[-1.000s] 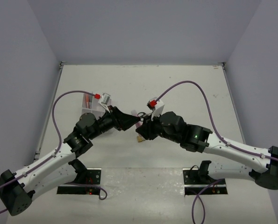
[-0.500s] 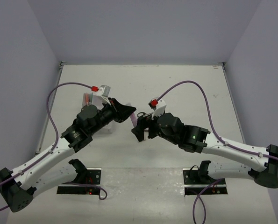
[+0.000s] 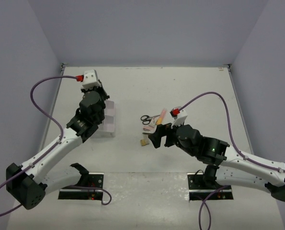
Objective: Sort the stationery into containers
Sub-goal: Place the pen in the storage box.
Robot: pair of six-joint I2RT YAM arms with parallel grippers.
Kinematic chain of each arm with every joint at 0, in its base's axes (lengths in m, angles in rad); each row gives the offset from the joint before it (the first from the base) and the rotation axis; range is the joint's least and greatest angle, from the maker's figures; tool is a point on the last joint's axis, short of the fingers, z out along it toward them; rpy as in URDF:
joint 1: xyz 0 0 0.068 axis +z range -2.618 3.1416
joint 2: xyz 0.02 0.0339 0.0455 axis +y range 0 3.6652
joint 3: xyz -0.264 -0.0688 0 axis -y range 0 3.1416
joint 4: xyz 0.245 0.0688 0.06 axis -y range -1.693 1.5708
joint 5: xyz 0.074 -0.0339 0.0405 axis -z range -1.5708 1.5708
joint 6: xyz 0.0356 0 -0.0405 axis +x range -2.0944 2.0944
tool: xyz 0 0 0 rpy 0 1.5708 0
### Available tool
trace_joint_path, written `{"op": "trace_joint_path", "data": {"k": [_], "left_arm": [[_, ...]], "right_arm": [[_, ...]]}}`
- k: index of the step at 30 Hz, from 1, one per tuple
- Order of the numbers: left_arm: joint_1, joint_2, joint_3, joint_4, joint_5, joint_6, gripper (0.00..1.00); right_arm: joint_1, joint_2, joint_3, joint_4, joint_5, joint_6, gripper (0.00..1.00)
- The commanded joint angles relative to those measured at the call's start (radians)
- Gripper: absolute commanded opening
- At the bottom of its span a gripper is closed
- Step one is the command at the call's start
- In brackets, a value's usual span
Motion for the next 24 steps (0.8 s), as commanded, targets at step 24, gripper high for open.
{"op": "trace_joint_path", "data": {"k": [24], "left_arm": [[0.124,0.279,-0.337,0.510,-0.049,-0.083,0.38]], "right_arm": [[-0.003,-0.230,-0.138,-0.029,0.018,0.039,0.99]]}}
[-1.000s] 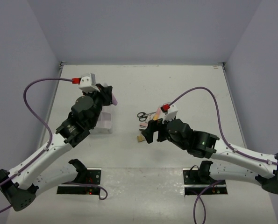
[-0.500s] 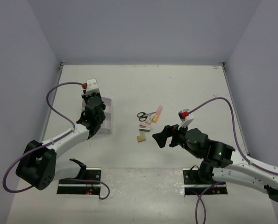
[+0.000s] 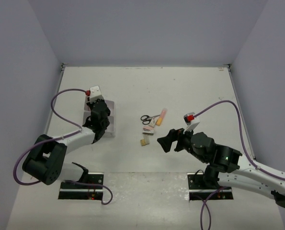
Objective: Sort the stationery into containers
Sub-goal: Place the pen in the storage box, then pick up the pen from the center of the board.
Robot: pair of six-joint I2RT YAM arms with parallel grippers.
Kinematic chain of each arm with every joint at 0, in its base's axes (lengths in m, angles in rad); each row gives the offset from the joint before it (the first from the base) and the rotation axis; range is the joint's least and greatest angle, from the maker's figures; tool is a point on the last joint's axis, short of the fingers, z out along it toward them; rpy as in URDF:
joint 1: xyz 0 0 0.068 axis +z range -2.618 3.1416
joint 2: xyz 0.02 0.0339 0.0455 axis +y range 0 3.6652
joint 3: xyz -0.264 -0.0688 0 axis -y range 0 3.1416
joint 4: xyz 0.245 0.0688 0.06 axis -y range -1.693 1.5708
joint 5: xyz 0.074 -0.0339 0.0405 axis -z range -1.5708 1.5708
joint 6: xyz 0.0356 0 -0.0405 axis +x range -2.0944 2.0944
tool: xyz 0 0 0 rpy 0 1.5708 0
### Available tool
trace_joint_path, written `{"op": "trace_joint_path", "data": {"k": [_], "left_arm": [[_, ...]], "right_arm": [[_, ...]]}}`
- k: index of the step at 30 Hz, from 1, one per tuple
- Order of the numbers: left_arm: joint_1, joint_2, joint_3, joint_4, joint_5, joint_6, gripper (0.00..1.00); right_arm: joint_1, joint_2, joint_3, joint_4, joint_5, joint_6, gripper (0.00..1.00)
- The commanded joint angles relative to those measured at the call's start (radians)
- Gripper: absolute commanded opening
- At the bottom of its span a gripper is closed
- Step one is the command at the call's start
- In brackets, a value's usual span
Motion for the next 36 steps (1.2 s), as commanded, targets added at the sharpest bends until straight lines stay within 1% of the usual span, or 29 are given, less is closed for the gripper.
{"op": "trace_joint_path", "data": {"k": [1,3,4,6,7,10,12,13,16,19,20,23,24,26,27,28,30,33,36], "left_arm": [[0.006,-0.014,0.012,0.012,-0.004,-0.081,0.52],[0.007,-0.051,0.044,-0.090,0.004,-0.168,0.82],[0.007,-0.070,0.083,-0.186,0.013,-0.195,0.89],[0.006,-0.105,0.146,-0.300,0.030,-0.260,0.94],[0.004,-0.149,0.186,-0.421,0.040,-0.310,0.99],[-0.002,-0.230,0.233,-0.505,0.090,-0.337,1.00],[-0.004,-0.344,0.264,-0.594,0.150,-0.334,1.00],[-0.004,-0.390,0.285,-0.628,0.191,-0.318,1.00],[-0.004,-0.488,0.373,-0.812,0.350,-0.267,1.00],[-0.004,-0.554,0.421,-0.982,0.497,-0.200,1.00],[-0.004,-0.575,0.418,-1.020,0.538,-0.175,1.00],[-0.005,-0.657,0.349,-1.096,0.653,-0.124,1.00],[-0.005,-0.693,0.320,-1.105,0.669,-0.110,1.00],[-0.004,-0.792,0.240,-1.102,0.629,-0.105,1.00],[-0.004,-0.832,0.202,-1.097,0.614,-0.104,1.00],[-0.004,-0.846,0.188,-1.096,0.608,-0.104,1.00],[-0.007,-0.928,0.114,-1.073,0.585,-0.126,1.00],[-0.010,-0.988,0.110,-1.055,0.598,-0.116,1.00],[-0.010,-0.971,0.105,-1.053,0.617,-0.110,1.00]], "right_arm": [[0.000,0.001,-0.005,0.004,0.013,0.013,0.99],[0.000,0.032,0.008,0.003,0.017,0.015,0.99],[0.000,0.043,0.011,0.004,0.026,0.022,0.99],[-0.006,0.095,0.024,0.002,0.032,0.031,0.99],[-0.015,0.144,0.038,0.001,0.036,0.040,0.99],[-0.096,0.251,0.090,-0.021,-0.044,0.072,0.99],[-0.211,0.387,0.127,-0.025,-0.140,0.098,0.99],[-0.240,0.439,0.148,-0.025,-0.169,0.102,0.99],[-0.295,0.570,0.225,-0.081,-0.120,0.153,0.99],[-0.375,0.671,0.306,-0.097,-0.125,0.190,0.98],[-0.393,0.706,0.342,-0.098,-0.118,0.193,0.98],[-0.448,0.817,0.439,-0.134,-0.097,0.201,0.90],[-0.465,0.861,0.464,-0.146,-0.091,0.205,0.87],[-0.492,0.950,0.524,-0.164,-0.080,0.213,0.80],[-0.506,0.988,0.550,-0.172,-0.079,0.214,0.78],[-0.517,1.001,0.572,-0.175,-0.079,0.214,0.76],[-0.548,1.084,0.629,-0.212,-0.077,0.219,0.65],[-0.563,1.157,0.652,-0.226,-0.068,0.225,0.59],[-0.565,1.215,0.684,-0.231,-0.074,0.223,0.54]]}}
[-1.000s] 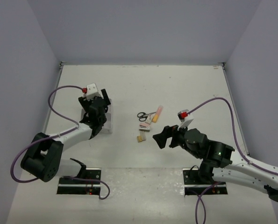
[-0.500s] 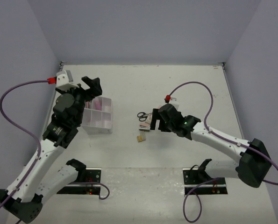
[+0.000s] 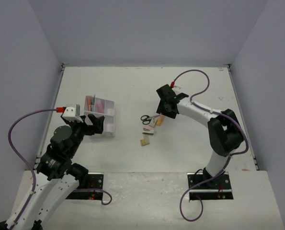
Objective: Sort the stationery into containers
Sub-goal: Pick up the pen from the center of the board.
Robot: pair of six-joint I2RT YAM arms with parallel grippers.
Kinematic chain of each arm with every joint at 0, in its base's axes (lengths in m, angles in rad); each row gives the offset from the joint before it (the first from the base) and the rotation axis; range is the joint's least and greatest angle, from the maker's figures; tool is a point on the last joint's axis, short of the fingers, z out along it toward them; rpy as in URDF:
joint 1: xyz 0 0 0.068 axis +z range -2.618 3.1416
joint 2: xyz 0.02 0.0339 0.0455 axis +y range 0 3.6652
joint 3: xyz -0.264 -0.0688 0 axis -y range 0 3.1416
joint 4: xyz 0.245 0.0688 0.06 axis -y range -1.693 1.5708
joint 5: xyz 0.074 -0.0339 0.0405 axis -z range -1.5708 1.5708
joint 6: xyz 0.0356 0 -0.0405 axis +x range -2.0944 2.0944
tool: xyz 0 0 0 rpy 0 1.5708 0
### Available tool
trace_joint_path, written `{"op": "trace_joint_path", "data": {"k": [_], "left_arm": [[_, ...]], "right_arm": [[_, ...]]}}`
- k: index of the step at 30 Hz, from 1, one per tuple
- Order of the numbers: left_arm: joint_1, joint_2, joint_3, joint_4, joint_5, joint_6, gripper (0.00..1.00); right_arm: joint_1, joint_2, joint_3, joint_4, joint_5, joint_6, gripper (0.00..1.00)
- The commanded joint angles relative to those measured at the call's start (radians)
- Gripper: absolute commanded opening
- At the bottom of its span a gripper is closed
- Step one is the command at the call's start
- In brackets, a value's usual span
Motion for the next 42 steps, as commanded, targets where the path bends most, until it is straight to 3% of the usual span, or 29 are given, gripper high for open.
{"op": "trace_joint_path", "data": {"k": [1,6,20,28,33,36,42], "left_arm": [[-0.002,0.018,0.007,0.025,0.045,0.044,1.00],[-0.003,0.064,0.017,0.015,0.067,0.049,1.00],[-0.002,0.061,0.009,0.027,0.085,0.051,1.00],[-0.001,0.075,0.009,0.028,0.085,0.048,1.00],[-0.001,0.093,0.030,0.028,0.084,0.029,1.00],[-0.001,0.096,0.038,0.030,0.108,-0.006,1.00],[-0.001,0.116,0.025,0.169,0.353,-0.190,1.00]], "right_arm": [[-0.005,0.066,0.072,-0.056,0.021,0.027,0.53],[-0.007,0.147,0.111,-0.062,0.000,0.012,0.47],[-0.008,0.192,0.106,-0.038,-0.032,0.015,0.49],[-0.010,0.179,0.055,-0.038,-0.032,0.020,0.37],[-0.009,0.134,-0.032,-0.017,-0.050,0.011,0.18],[-0.007,0.067,-0.077,-0.004,-0.048,-0.017,0.00],[0.085,-0.245,-0.196,0.025,0.029,-0.065,0.00]]}}
